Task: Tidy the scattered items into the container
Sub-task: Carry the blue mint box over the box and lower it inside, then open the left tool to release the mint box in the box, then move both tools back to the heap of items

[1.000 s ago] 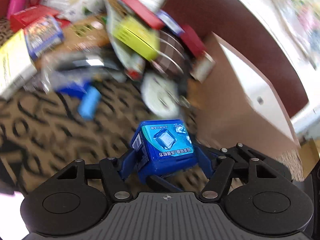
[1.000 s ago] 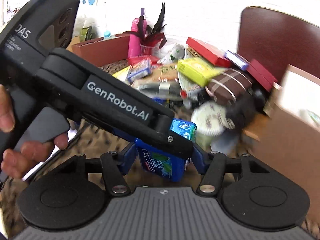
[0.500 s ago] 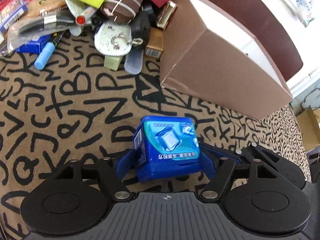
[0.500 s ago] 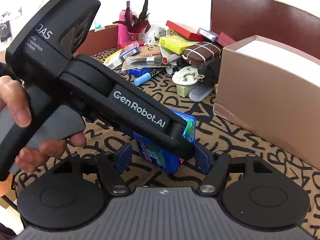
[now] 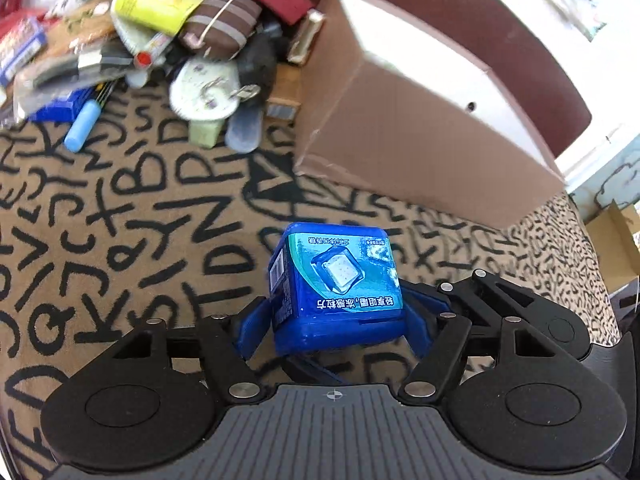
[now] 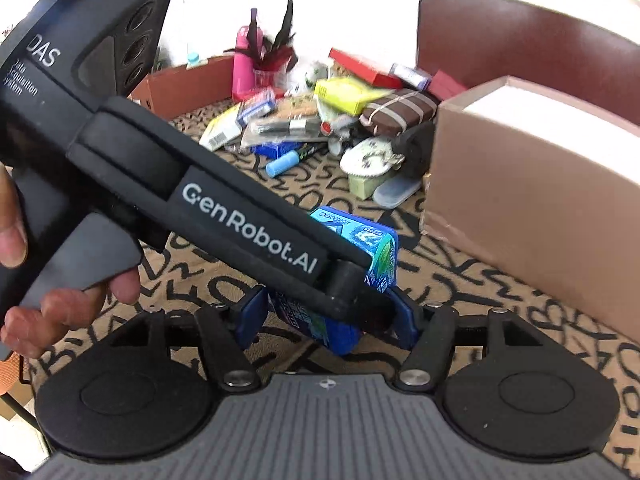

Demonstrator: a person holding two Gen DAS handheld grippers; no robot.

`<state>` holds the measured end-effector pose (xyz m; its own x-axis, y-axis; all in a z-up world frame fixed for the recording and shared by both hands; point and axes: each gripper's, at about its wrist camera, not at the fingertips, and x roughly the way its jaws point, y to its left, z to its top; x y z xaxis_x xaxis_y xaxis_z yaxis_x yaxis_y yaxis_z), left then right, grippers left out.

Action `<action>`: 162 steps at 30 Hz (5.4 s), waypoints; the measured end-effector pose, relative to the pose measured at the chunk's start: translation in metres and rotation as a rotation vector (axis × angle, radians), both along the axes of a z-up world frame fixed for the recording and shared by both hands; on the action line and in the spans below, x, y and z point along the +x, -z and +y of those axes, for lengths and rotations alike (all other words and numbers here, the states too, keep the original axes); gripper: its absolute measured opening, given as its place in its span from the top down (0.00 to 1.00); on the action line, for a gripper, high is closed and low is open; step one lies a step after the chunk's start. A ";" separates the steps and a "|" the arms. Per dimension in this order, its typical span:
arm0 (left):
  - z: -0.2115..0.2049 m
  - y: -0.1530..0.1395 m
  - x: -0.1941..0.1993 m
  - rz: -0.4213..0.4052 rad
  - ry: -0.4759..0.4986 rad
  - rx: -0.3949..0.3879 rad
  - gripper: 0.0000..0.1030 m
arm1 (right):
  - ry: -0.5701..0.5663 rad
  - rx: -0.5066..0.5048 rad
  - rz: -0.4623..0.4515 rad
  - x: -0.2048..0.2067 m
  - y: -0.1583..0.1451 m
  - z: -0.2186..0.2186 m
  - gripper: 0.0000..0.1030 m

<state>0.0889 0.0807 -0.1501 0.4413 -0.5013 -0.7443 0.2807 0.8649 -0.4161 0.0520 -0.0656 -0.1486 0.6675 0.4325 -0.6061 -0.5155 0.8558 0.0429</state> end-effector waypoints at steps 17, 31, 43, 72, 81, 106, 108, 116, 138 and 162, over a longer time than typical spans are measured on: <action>-0.076 -0.105 0.022 -0.184 0.020 -0.100 0.32 | 0.103 -0.018 -0.279 0.005 -0.115 -0.064 0.43; -0.125 -0.181 0.107 -0.284 0.063 -0.124 0.31 | 0.176 0.003 -0.392 0.082 -0.169 -0.102 0.43; -0.195 -0.160 0.206 -0.252 0.136 -0.118 0.32 | 0.282 -0.013 -0.340 0.162 -0.154 -0.148 0.42; -0.234 -0.023 0.305 -0.059 0.090 -0.037 0.15 | 0.320 -0.187 0.006 0.243 -0.039 -0.167 0.30; -0.217 -0.037 0.297 -0.054 0.002 -0.077 0.00 | 0.349 -0.209 -0.037 0.239 -0.053 -0.175 0.01; -0.123 -0.117 0.102 -0.278 -0.124 -0.077 0.00 | 0.234 -0.070 -0.118 0.110 -0.116 -0.119 0.00; -0.103 -0.121 0.082 -0.282 -0.151 -0.093 0.00 | 0.196 -0.070 -0.127 0.095 -0.122 -0.104 0.00; -0.020 -0.118 0.013 -0.311 -0.230 -0.099 0.00 | 0.048 -0.083 -0.247 0.037 -0.120 -0.035 0.00; 0.121 0.007 0.062 -0.159 -0.312 0.030 0.21 | 0.061 -0.028 -0.016 0.076 0.026 0.073 0.06; 0.140 0.029 0.098 -0.153 -0.387 -0.062 0.43 | 0.271 0.040 0.001 0.108 0.042 0.085 0.50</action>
